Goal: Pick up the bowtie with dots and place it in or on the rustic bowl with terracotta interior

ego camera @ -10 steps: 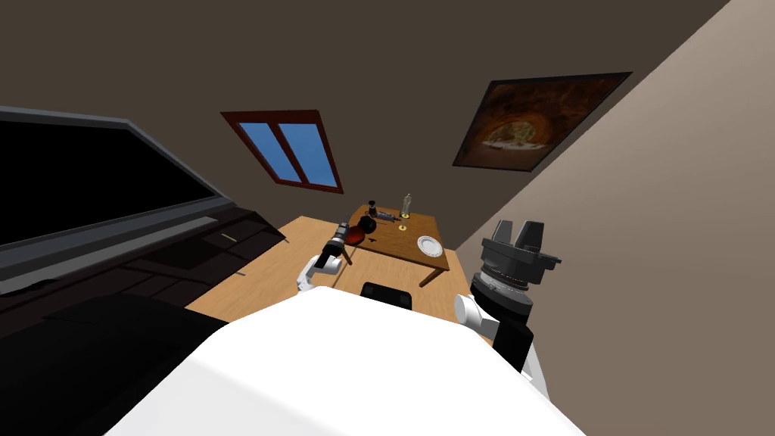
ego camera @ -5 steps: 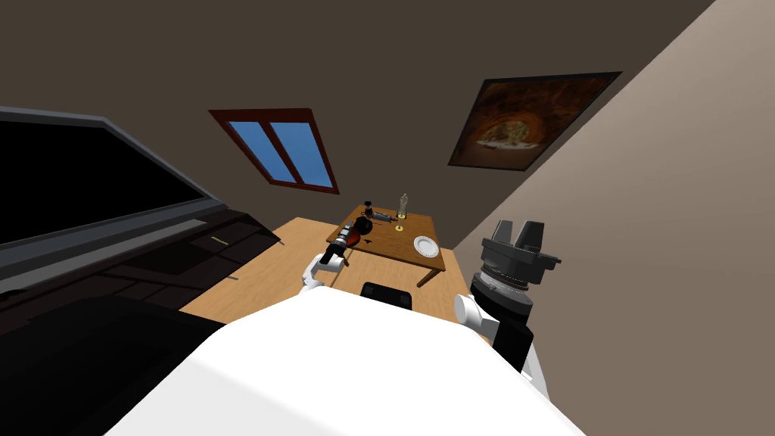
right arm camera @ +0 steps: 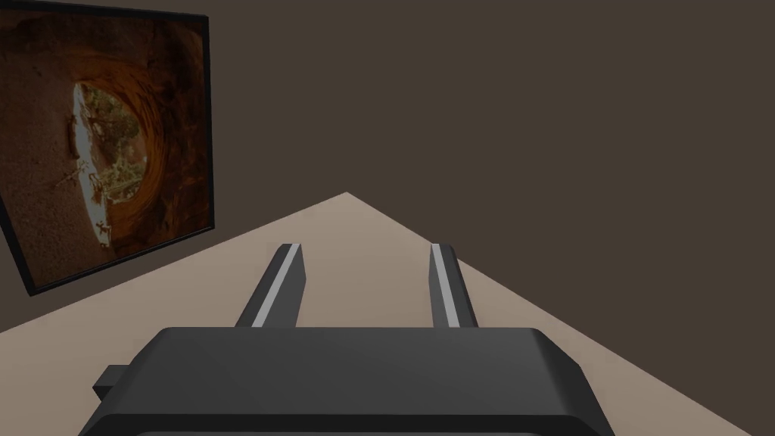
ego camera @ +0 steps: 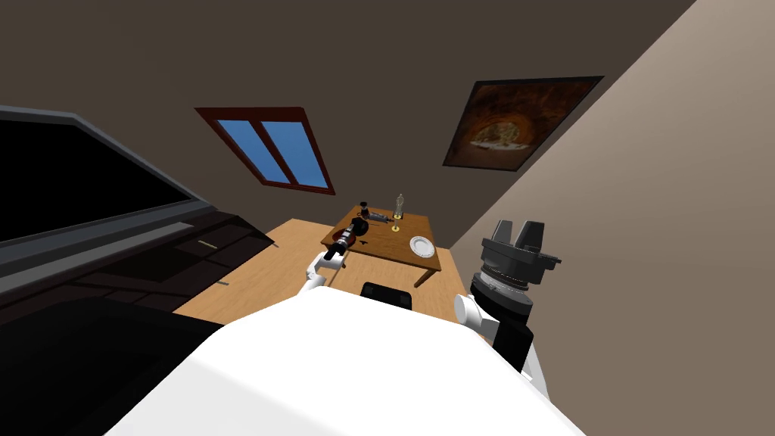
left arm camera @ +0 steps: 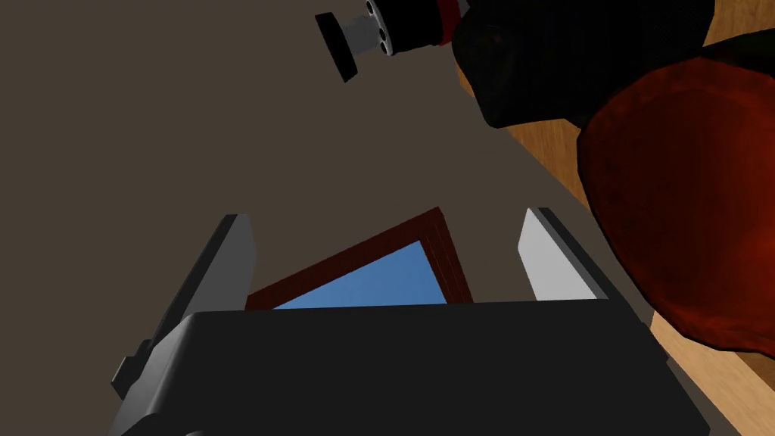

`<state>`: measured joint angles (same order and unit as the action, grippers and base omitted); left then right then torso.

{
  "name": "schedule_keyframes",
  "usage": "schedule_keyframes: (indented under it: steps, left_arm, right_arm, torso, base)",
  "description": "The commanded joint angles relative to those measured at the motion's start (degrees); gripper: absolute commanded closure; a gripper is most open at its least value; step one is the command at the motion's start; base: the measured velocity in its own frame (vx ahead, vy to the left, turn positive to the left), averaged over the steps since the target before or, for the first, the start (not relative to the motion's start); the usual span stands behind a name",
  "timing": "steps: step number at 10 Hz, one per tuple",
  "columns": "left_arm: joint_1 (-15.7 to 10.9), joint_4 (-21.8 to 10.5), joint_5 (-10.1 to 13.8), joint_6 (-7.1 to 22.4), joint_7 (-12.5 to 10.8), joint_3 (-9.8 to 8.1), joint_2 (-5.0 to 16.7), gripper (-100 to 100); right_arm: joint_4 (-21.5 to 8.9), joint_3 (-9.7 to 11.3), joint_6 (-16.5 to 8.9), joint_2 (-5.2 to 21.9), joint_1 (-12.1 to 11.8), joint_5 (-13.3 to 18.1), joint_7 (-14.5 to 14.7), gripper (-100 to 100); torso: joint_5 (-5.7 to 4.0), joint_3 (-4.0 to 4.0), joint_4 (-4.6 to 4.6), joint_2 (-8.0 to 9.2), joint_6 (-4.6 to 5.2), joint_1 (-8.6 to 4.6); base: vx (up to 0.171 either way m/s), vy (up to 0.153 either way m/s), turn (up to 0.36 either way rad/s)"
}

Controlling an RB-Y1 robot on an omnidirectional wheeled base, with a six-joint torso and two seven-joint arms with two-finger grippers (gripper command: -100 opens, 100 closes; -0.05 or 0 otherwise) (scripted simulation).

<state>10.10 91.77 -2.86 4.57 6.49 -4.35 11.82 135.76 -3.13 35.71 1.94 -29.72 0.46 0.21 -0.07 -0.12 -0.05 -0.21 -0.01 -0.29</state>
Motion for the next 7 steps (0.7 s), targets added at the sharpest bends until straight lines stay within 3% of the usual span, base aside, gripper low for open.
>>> schedule_keyframes:
  steps: [1,7]
  left_arm:
    - [-0.4,-1.0,-0.4,2.2,0.5,0.15,-0.5,-100]
    - [-5.1,-10.7,-1.0,9.1,1.8,0.17,0.7,-100]
  right_arm:
    - [0.0,0.0,0.0,0.0,0.0,0.0,0.0,0]
    - [0.0,0.0,0.0,0.0,0.0,0.0,0.0,0]
  torso:
    - [0.00,0.00,0.00,0.00,0.00,0.00]
    - [0.01,0.05,0.02,0.09,-0.01,0.11]
  base:
    - [0.047,-0.056,-0.009]
    - [0.034,-0.047,-0.034]
